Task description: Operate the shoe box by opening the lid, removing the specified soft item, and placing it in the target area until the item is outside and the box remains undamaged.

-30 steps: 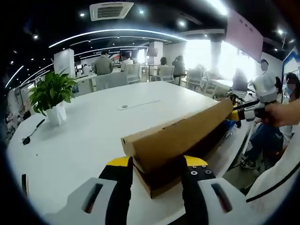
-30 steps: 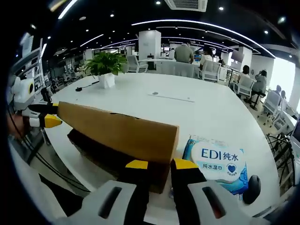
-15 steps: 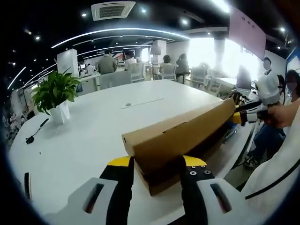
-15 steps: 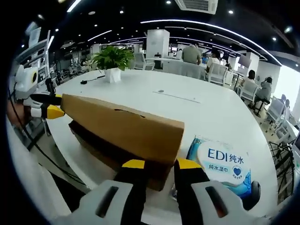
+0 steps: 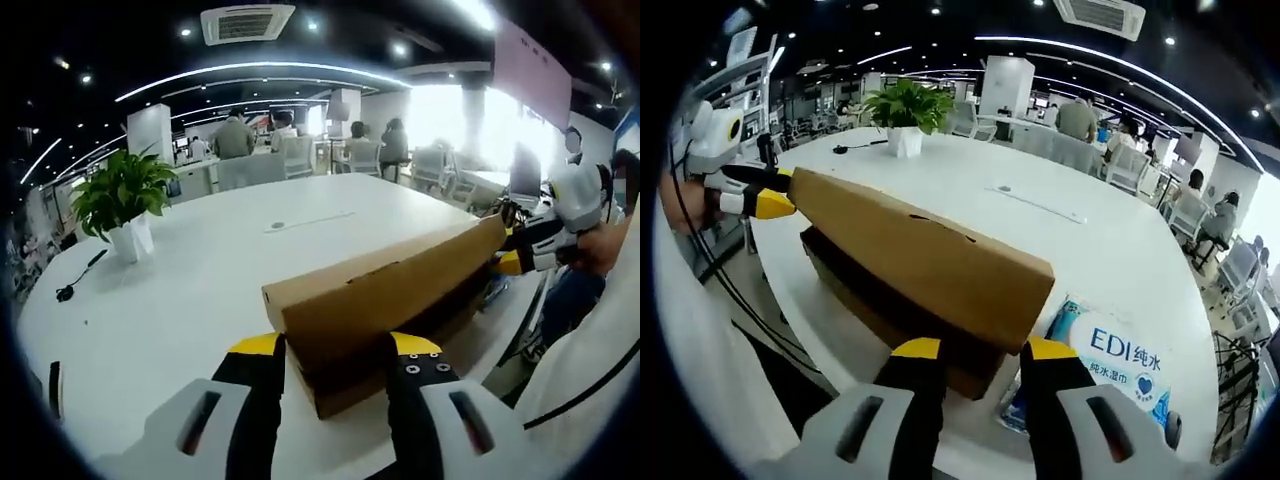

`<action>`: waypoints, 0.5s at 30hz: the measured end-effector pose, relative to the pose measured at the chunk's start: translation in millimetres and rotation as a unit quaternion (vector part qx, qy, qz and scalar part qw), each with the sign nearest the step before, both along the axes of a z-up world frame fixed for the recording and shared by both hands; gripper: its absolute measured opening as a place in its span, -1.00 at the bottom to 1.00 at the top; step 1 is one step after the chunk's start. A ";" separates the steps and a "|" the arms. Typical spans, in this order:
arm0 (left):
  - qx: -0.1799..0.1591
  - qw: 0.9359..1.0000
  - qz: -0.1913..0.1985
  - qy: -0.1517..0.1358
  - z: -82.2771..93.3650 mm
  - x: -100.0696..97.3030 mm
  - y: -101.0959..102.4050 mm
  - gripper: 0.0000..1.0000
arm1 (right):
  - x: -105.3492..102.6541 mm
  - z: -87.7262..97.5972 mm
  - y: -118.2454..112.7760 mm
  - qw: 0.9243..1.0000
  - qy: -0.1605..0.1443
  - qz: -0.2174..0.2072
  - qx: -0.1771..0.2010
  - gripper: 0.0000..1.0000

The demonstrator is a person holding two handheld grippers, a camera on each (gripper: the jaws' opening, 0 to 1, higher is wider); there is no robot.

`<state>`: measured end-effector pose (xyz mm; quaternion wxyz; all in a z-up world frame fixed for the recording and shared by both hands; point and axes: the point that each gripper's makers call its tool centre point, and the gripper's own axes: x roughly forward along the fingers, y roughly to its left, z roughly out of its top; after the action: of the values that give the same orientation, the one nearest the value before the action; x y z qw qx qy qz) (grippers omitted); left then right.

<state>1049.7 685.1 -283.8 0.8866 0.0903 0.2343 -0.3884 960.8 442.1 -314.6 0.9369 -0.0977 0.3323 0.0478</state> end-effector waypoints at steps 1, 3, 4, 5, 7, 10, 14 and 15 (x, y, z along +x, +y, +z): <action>0.001 1.000 0.001 0.000 -1.2 0.1 0.1 -0.19 | -0.1 1.1 0.5 1.000 0.003 0.009 -0.007 -0.41; 0.000 1.000 0.002 -0.001 -1.2 -0.3 -0.1 -0.19 | 0.5 1.5 -1.5 1.000 0.006 0.012 -0.013 -0.42; -0.001 1.000 0.003 0.000 -1.4 -0.4 -0.2 -0.19 | 1.1 1.1 -1.8 1.000 0.006 0.013 -0.012 -0.42; 0.000 1.000 0.004 0.000 -4.9 0.2 0.4 -0.19 | 1.2 0.8 -1.8 1.000 0.007 0.013 -0.011 -0.42; 0.000 1.000 0.006 0.003 -6.3 -1.2 -0.1 -0.18 | 1.6 -1.3 -0.7 1.000 0.010 0.019 -0.012 -0.37; 0.005 1.000 0.005 0.008 -11.1 -3.9 -1.4 -0.14 | 1.0 -9.9 2.9 0.999 0.025 0.029 -0.016 -0.33; 0.007 1.000 0.005 0.006 -9.1 -3.8 -0.1 -0.10 | 1.7 -9.3 6.1 0.999 0.028 0.035 -0.027 -0.30; 0.008 1.000 0.004 0.005 -9.1 -3.7 -0.4 -0.10 | 2.1 -9.6 6.2 0.999 0.029 0.035 -0.027 -0.29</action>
<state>1046.0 684.7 -292.9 0.8862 0.0942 0.2423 -0.3835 962.9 448.3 -324.2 0.9218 -0.1333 0.3565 0.0740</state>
